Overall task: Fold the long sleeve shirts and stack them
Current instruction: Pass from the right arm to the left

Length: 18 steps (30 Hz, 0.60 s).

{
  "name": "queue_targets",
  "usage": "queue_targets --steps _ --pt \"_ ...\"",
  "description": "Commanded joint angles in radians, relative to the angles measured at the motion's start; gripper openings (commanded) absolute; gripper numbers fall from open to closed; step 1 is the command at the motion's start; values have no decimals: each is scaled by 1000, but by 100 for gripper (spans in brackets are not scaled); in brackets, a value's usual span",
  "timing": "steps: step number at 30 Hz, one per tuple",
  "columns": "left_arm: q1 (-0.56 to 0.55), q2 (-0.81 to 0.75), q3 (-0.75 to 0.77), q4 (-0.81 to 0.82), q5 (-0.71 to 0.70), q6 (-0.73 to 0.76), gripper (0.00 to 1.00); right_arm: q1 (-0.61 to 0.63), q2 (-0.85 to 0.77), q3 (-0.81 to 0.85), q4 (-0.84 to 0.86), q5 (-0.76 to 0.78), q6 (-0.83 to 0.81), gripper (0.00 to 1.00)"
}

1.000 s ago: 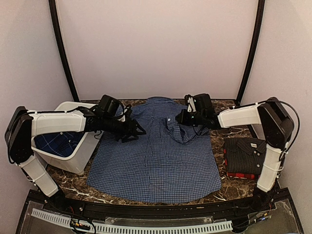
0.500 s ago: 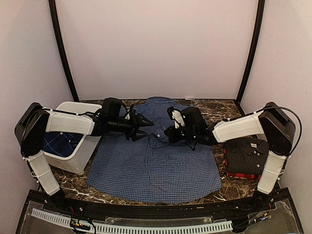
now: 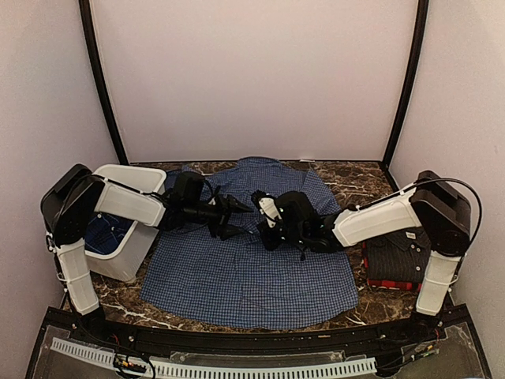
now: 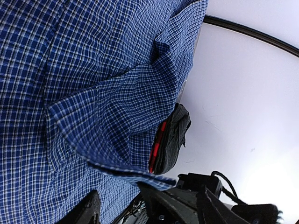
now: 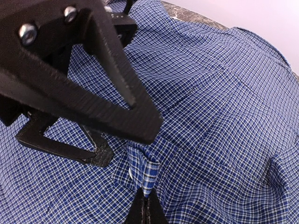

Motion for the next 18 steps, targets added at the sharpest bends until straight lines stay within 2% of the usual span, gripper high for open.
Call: queue_targets --steps 1,11,16,18 --pt "-4 15 -11 47 -10 -35 69 39 33 3 20 87 -88 0" --pt "-19 89 20 7 -47 -40 68 84 64 9 31 186 -179 0" --pt "-25 116 39 10 -52 -43 63 102 72 7 32 226 -209 0" --pt "-27 122 44 5 -56 -40 58 103 73 7 31 229 -212 0"
